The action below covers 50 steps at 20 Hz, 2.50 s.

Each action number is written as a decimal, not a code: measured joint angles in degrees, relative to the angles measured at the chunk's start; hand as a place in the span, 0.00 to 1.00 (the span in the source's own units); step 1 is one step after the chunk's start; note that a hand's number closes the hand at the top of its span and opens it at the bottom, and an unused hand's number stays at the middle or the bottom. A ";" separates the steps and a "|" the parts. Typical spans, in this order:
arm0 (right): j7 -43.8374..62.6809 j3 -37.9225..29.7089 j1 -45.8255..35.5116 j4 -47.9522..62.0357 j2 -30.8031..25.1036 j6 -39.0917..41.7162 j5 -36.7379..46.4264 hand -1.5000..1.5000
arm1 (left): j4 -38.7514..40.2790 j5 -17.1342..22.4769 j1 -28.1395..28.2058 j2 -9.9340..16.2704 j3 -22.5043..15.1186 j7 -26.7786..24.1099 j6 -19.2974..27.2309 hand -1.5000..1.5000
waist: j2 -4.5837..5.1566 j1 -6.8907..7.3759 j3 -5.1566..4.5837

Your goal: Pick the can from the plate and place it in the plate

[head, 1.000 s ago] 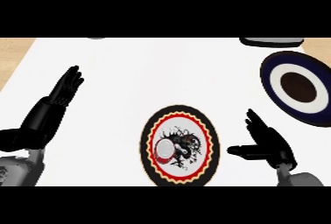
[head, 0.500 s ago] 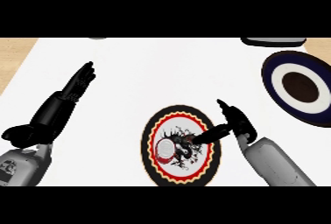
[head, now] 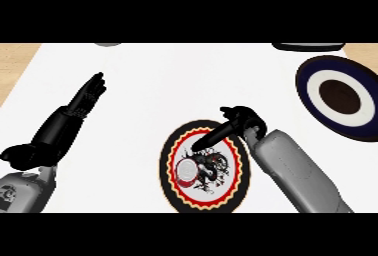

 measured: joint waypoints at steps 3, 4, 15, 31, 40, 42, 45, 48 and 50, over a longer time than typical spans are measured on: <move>1.65 -1.34 -1.83 1.53 0.01 1.73 -4.40 0.00 | 0.26 -1.02 0.28 -0.90 -0.43 -0.24 0.52 0.50 | 0.04 -0.21 0.02; 2.21 -1.35 -2.17 1.72 -0.58 2.43 -5.54 0.00 | 0.34 -1.05 0.08 -0.98 -0.21 -0.21 0.51 0.50 | 0.03 -0.35 0.03; 3.68 -0.53 -2.75 5.16 -6.40 6.21 -12.02 0.00 | -1.02 -1.50 2.00 -1.08 1.36 -0.13 -0.78 0.50 | -0.10 -0.76 0.05; 1.53 2.72 -1.09 7.15 -2.60 8.71 -17.74 0.00 | -2.67 -3.55 1.83 -3.63 2.84 2.38 -2.00 0.50 | 0.01 -0.77 0.07; -0.08 5.99 0.43 8.61 2.22 8.37 -17.65 0.00 | -3.13 -4.70 2.19 -4.41 3.97 2.42 -3.15 0.50 | -0.53 -0.85 -0.30; -0.54 6.47 0.85 8.49 3.02 8.38 -17.54 0.00 | -2.86 -5.38 1.91 -5.05 3.79 2.84 -2.82 0.50 | -0.62 -0.91 -0.32; -0.81 7.37 1.06 8.73 4.36 8.30 -17.36 0.00 | -3.09 -5.48 1.72 -5.19 4.16 3.12 -3.21 0.50 | -0.90 -0.92 -0.52; -1.22 8.30 1.78 7.76 4.99 8.44 -17.23 0.00 | -2.60 -5.73 1.75 -5.68 4.40 2.89 -3.34 0.50 | -1.03 -1.01 -0.49; -1.44 8.86 1.82 8.25 5.70 8.37 -16.97 0.00 | -2.77 -5.30 2.02 -5.41 4.90 2.79 -4.13 0.50 | -1.10 -0.89 -0.55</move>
